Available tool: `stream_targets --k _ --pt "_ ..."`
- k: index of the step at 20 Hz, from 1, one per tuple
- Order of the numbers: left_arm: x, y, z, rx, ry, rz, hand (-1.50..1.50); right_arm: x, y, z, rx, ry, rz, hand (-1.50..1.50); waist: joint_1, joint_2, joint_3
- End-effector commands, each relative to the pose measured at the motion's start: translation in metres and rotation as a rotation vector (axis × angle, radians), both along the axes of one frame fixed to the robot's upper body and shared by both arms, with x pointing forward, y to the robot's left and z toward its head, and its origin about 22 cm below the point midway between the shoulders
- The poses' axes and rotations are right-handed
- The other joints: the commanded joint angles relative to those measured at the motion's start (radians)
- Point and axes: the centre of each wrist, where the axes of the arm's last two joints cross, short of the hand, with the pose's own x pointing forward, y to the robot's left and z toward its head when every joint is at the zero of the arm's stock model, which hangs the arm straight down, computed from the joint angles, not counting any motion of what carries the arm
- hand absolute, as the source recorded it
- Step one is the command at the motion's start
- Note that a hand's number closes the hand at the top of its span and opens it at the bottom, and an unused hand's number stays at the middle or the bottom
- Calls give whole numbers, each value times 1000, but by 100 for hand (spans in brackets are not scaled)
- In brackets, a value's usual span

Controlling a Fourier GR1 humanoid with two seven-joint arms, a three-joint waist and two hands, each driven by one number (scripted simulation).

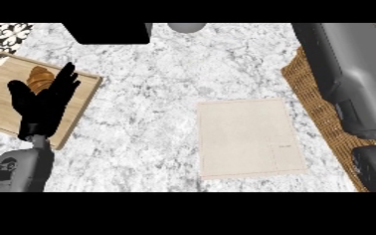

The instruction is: Pick the can from the placemat and place it in the basket

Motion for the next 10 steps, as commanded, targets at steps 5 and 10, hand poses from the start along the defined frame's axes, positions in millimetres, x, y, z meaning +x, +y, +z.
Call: stream_targets --k 5,10 --pt "-17 13 -8 -3 -6 19 0 -15 -37 -28 114 54 -140 150 -15 -9 0" --pt "-11 2 -8 -11 -9 3 0 -34 -75 -44 118 23 -144 150 -16 -5 0"
